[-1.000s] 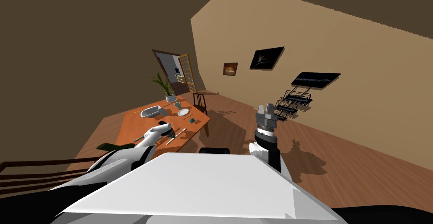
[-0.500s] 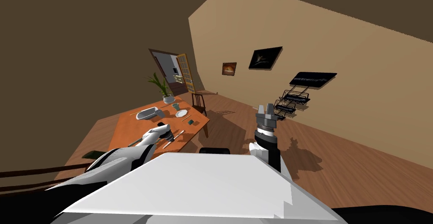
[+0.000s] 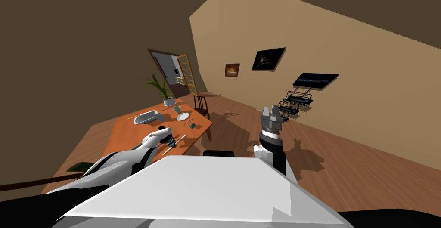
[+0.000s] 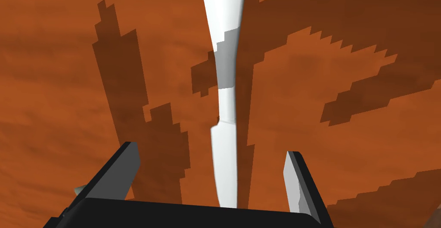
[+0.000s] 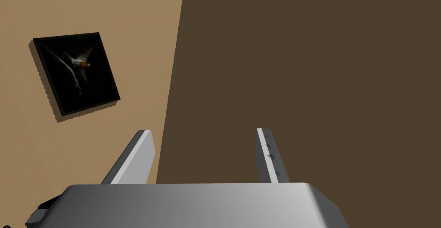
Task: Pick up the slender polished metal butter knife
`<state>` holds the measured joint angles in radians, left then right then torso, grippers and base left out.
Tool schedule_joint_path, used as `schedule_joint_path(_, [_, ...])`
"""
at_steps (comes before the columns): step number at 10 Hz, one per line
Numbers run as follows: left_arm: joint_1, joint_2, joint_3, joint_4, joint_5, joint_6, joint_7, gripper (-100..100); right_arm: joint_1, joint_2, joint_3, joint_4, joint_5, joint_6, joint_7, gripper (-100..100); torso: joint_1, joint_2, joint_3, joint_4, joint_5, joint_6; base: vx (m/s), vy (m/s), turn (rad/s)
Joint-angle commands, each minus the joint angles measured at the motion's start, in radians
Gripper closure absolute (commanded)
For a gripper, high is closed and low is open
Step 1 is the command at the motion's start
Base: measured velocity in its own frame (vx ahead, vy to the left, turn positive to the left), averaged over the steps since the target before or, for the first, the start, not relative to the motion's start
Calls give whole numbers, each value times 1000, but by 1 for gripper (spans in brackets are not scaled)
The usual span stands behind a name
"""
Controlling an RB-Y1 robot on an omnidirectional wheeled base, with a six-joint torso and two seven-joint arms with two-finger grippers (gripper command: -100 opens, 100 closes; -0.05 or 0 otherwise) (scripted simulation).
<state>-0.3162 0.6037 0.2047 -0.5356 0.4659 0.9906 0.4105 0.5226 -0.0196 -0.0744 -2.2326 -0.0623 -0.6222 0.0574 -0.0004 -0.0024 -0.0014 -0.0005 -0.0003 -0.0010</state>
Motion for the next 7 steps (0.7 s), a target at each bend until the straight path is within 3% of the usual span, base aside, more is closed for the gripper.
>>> schedule_joint_path(1, [-39, 8, 0, 50, 9, -13, -13, -100, 0, 0, 0, 0, 0, 0, 0, 0, 0, 0, 0, 0, 0, 0, 47, 4, -15])
schedule_joint_path(4, [-39, 8, 0, 87, 9, -13, -13, -100, 0, 0, 0, 0, 0, 0, 0, 0, 0, 3, 1, 0, 0, 0, 4, 0, 3])
schedule_joint_path(7, [-48, 23, 1, 134, 28, 22, -4, -100, 0, 0, 0, 0, 0, 0, 0, 0, 0, 1, 0, 0, 0, 0, 39, 5, -44])
